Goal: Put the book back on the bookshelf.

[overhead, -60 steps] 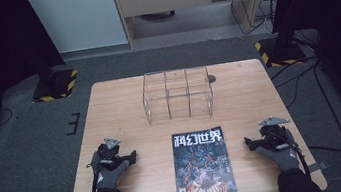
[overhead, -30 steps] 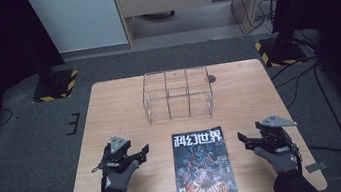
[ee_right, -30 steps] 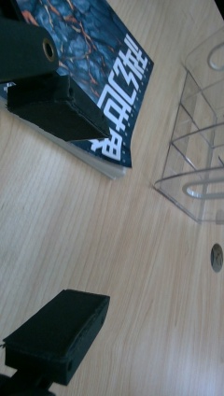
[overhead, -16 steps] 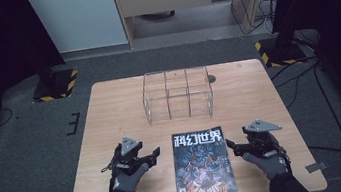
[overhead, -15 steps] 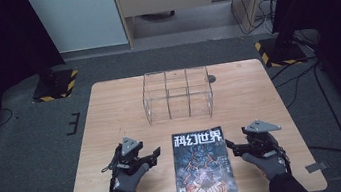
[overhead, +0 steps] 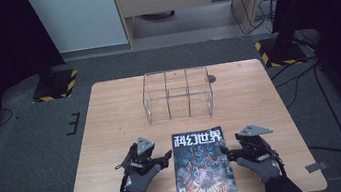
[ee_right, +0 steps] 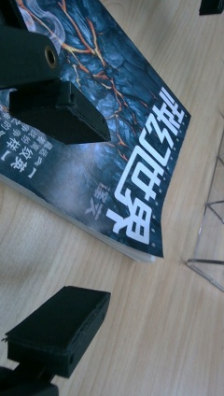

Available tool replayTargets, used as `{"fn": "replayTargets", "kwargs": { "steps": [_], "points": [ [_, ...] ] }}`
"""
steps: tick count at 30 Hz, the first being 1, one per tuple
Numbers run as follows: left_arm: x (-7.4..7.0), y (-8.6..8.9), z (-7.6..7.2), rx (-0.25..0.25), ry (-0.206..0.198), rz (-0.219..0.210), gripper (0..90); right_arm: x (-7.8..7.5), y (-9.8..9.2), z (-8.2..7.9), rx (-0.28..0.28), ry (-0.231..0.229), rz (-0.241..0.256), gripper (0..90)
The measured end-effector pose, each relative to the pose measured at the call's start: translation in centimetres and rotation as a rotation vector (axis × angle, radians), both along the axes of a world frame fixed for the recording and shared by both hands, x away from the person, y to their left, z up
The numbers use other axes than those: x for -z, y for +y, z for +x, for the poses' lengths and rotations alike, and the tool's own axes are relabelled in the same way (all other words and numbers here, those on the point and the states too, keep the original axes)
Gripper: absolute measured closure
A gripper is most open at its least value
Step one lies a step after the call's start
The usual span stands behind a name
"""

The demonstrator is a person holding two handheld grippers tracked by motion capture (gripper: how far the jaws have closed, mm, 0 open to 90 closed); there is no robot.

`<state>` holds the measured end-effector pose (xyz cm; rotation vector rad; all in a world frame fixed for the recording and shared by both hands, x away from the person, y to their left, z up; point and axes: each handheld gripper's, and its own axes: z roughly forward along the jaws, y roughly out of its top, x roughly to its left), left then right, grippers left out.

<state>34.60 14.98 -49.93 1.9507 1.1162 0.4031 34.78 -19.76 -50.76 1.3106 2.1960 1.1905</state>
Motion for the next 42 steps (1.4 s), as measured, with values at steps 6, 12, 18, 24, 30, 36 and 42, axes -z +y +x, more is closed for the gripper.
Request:
{"fn": "replayTargets", "kwargs": {
  "steps": [6,12,18,24,30,36,42],
  "points": [
    [0.8,-1.2,-0.1,0.03,0.02,0.039,26.1,0.8,0.5,0.0,-0.01,0.027,-0.019,20.2],
    [1.6,-1.8,-0.1,0.052,0.047,0.055,26.5,1.4,1.1,0.1,-0.024,0.052,-0.012,21.5],
    [2.4,-2.4,-0.2,0.072,0.08,0.07,26.9,1.9,2.0,0.0,-0.051,0.076,-0.02,22.2],
    [2.6,-2.7,-0.3,0.086,0.085,0.074,26.9,2.3,2.2,0.2,-0.049,0.098,-0.03,22.6],
    [2.9,-3.1,-0.4,0.094,0.094,0.075,26.9,2.4,2.4,0.2,-0.051,0.097,-0.022,23.2],
    [3.0,-3.7,-0.5,0.111,0.088,0.069,26.4,2.4,2.4,0.2,-0.044,0.104,-0.003,24.5],
    [3.1,-4.3,-0.9,0.138,0.081,0.063,26.5,2.4,2.3,0.3,-0.031,0.115,0.027,25.4]
  ]
}}
